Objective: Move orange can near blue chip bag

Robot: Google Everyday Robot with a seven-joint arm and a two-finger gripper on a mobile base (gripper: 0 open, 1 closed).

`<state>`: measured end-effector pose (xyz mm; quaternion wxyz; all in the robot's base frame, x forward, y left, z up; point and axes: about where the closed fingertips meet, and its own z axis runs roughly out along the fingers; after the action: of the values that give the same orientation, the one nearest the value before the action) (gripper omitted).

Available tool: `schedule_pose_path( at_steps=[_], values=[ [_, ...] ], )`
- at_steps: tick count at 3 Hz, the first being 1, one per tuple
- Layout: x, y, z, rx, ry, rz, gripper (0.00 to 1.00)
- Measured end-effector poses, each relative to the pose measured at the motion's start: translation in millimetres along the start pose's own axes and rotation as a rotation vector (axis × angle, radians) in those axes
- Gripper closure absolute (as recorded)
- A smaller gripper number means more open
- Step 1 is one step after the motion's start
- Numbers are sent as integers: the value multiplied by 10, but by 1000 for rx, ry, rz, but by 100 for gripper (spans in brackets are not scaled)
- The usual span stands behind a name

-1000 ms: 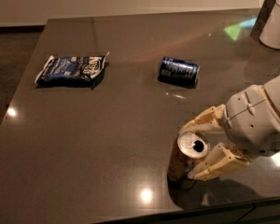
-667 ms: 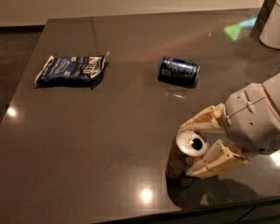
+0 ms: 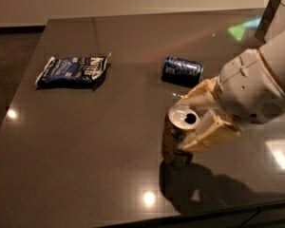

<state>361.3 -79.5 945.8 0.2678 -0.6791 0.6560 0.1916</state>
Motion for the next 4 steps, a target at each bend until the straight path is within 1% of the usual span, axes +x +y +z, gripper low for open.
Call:
schedule_pose_path(
  at_steps=[1, 2, 3, 4],
  values=[
    [-325, -270, 24, 17, 9, 39, 100],
    [-650, -458, 125, 38, 16, 121, 100],
    [-651, -457, 125, 38, 16, 121, 100],
    [-641, -495, 111, 73, 31, 160, 100]
  ],
)
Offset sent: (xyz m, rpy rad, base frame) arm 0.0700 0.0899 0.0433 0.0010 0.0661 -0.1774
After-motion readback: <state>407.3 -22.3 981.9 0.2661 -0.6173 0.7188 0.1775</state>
